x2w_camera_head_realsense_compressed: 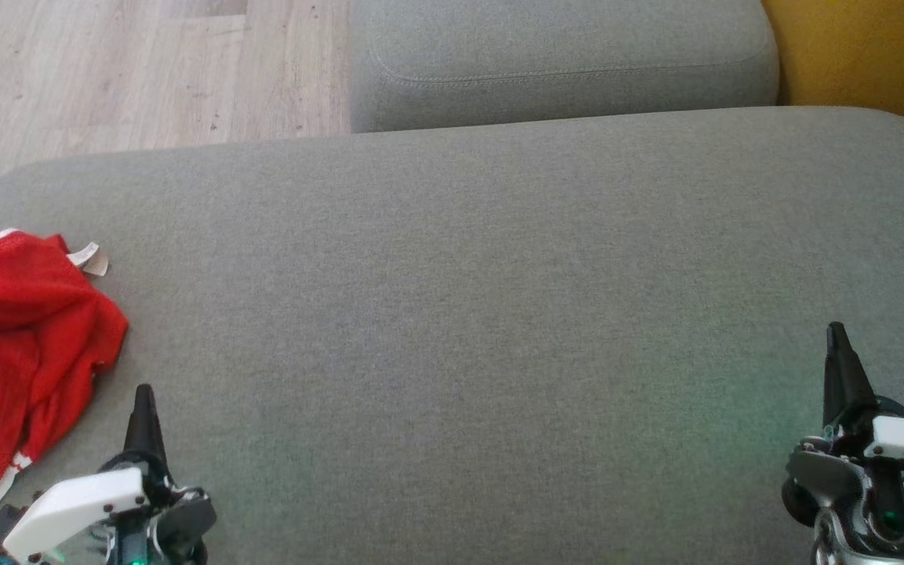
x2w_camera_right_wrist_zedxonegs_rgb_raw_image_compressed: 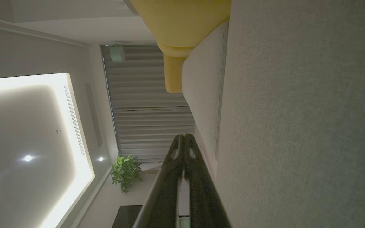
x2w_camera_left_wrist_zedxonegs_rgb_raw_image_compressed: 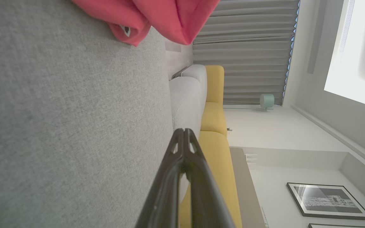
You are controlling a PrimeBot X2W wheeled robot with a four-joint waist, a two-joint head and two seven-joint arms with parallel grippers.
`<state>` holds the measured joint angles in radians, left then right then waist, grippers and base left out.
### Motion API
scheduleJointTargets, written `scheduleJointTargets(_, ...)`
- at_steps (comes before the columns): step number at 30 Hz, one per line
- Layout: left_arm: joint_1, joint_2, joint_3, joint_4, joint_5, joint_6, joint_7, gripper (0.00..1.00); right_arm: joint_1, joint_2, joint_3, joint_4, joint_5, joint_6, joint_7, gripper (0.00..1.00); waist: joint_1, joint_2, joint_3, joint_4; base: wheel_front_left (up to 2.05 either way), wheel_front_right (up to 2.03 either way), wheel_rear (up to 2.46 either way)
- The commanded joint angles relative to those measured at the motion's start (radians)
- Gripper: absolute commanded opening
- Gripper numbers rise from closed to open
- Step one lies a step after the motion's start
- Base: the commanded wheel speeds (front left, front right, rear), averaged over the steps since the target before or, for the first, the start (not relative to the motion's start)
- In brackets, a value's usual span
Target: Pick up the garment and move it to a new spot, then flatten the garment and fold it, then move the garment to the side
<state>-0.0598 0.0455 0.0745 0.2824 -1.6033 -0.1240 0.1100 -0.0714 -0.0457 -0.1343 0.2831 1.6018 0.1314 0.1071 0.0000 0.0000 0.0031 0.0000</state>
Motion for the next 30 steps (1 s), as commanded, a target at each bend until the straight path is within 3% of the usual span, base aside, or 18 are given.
scheduleJointTargets(1, -0.048, 0.005, 0.039, -0.038, -0.006, -0.007, 0.003, 0.0, -0.037, -0.004, 0.021, -0.038, 0.007, -0.001, 0.006, 0.0, 0.0, 0.0, 0.0, 0.0, 0.0, 0.0, 0.0)
scheduleJointTargets(15, -0.048, 0.005, 0.039, -0.038, -0.006, -0.007, 0.003, 0.0, -0.037, -0.004, 0.021, -0.038, 0.007, -0.001, 0.006, 0.0, 0.0, 0.0, 0.0, 0.0, 0.0, 0.0, 0.0)
scheduleJointTargets(16, 0.0, 0.0, -0.001, 0.003, 0.0, 0.001, 0.0, 1.0, 0.0, 0.0, 0.0, 0.003, 0.0, 0.0, 0.0, 1.0, 0.0, 0.0, 0.0, 0.0, 0.0, 0.0, 0.0)
scheduleJointTargets(20, 0.031, -0.003, -0.009, 0.055, 0.001, 0.001, -0.002, 1.0, 0.026, 0.004, 0.002, 0.06, -0.001, 0.0, 0.0, 1.0, 0.0, 0.0, 0.0, 0.0, 0.0, 0.0, 0.0)
scheduleJointTargets(30, 0.027, 0.001, -0.018, 0.045, 0.043, 0.0, -0.031, 1.0, 0.019, -0.01, 0.035, 0.04, -0.034, 0.0, -0.027, 1.0, 0.0, 0.0, 0.002, 0.0, 0.0, 0.0, 0.0)
